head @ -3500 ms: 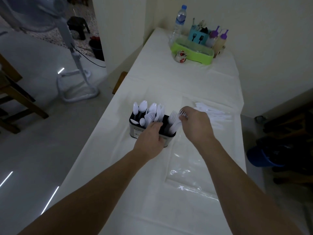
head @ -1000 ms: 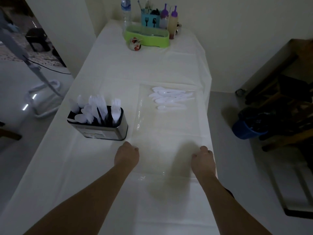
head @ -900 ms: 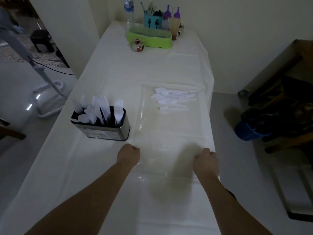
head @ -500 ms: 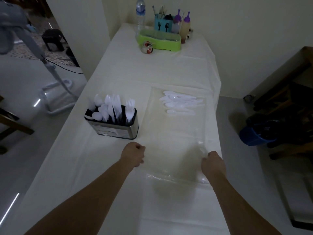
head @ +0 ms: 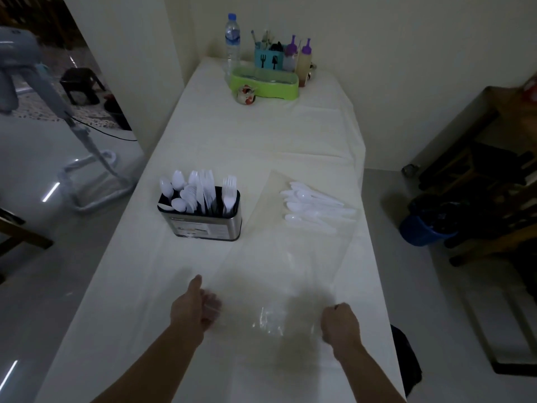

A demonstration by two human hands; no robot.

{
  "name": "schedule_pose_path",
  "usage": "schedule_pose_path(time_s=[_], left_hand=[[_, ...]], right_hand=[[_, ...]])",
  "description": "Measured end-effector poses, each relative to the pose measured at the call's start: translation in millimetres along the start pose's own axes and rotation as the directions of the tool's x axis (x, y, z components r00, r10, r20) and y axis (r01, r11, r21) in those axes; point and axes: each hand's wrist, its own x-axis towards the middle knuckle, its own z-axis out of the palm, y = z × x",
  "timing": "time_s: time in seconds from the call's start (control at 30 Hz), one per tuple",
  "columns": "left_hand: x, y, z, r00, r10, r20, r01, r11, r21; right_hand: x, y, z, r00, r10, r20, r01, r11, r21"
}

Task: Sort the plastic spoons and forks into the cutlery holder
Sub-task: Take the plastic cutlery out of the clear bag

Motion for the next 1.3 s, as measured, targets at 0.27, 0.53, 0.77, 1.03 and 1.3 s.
schedule_pose_path(time_s=[0.27, 0.53, 0.77, 1.03, 1.3], left_hand=[[-11.6, -20.1, -26.5, 0.983, 0.092, -0.159, -0.072, 0.99, 0.123], [-6.1, -17.7, -35.7, 0.982, 0.124, -0.144, -0.094, 0.976, 0.195], [-0.3, -26.4, -43.2, 0.995, 0.004, -0.105, 0.009, 0.993, 0.121], [-12.2, -24.5, -39.4, 0.998, -0.051, -0.024, 0.054, 0.987, 0.154], [-9.0, -17.6, -57.6, 0.999, 0.006, -0.049, 0.005, 0.974, 0.225]], right_hand=[[-72.2, -14.4, 49.2, 0.971, 0.158, 0.181, -0.224, 0.867, 0.445], [-103.1, -30.4, 76.4, 0.978, 0.133, 0.158, -0.199, 0.815, 0.544], [-100.1, -29.6, 77.0, 0.981, 0.124, 0.15, -0.184, 0.838, 0.515], [-101.2, -31.0, 78.1, 0.976, 0.141, 0.163, -0.204, 0.849, 0.487], [-110.9, -27.1, 91.7, 0.947, 0.151, 0.283, -0.275, 0.836, 0.476]])
